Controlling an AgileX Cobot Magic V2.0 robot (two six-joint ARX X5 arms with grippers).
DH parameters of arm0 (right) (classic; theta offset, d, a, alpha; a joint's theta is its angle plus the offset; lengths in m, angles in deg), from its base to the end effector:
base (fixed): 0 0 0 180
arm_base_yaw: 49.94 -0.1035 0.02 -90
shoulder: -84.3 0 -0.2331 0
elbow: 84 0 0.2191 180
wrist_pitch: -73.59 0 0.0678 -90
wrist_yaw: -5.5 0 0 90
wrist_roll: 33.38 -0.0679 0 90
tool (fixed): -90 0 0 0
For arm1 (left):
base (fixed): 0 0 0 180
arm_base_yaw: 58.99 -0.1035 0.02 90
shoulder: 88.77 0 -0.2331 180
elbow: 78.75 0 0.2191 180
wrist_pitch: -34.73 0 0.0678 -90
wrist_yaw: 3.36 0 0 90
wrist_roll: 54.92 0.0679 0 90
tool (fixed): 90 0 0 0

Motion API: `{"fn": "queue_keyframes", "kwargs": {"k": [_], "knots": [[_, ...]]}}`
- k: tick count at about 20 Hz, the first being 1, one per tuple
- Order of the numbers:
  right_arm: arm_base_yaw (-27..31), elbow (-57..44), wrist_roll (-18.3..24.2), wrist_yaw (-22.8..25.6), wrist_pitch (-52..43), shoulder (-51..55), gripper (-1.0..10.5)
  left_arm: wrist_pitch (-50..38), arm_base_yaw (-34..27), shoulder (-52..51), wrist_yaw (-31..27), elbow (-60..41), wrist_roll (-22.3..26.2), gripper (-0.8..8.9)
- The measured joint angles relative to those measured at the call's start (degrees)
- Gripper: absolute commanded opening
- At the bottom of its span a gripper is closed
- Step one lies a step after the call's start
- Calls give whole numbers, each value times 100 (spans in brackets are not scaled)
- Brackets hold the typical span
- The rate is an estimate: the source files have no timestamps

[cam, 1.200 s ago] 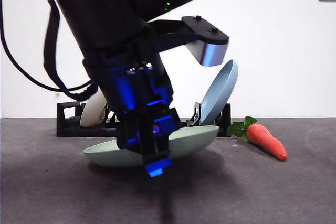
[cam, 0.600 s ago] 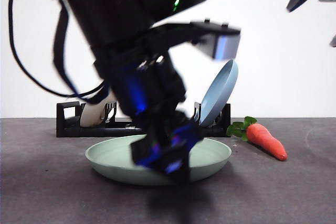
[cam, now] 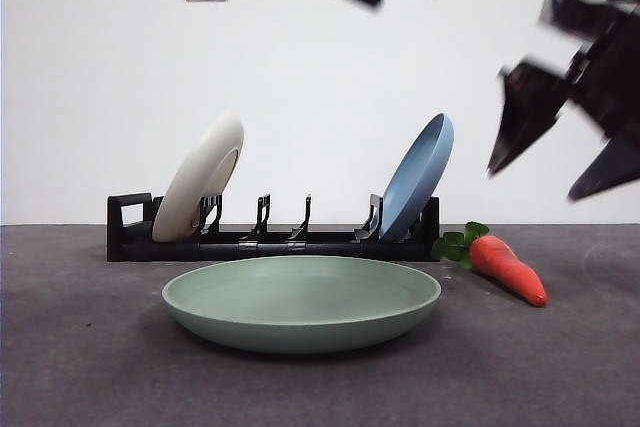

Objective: Take the green plate from the plate rack,put the plate on the table,take the carrot from the table,put the carrot in the plate

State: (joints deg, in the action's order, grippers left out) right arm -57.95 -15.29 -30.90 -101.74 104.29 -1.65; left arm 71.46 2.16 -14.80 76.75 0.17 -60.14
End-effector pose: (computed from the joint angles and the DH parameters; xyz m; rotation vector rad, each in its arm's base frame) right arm 0.2959 0.0620 0.1726 0.0278 0.8311 0.4325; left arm 0.1494 -0.2470 0.2755 0.2494 0.5046 -0.8469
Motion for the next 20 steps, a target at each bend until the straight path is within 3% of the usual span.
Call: {"fn": "queue_keyframes", "kwargs": {"k": [5,6,10,12,20], "knots": [[-317,0,-133,664,-925,-1158,588,271,96,-787,-11,0,-221,229],[-361,0,-173,809,-1029,-1298,537,348,96,-868,-15,-2,-260,229],[-474,4,-332,1001,-1182,-1523,111,570,96,-966,-42,0,-348,229],[-496,4,-356,994,-1182,-1534,-21,619,96,-966,-66,-2,-350,229],[-605,4,-417,992,-861,-1263,-17,693,96,-966,-326,0,-365,228]]}}
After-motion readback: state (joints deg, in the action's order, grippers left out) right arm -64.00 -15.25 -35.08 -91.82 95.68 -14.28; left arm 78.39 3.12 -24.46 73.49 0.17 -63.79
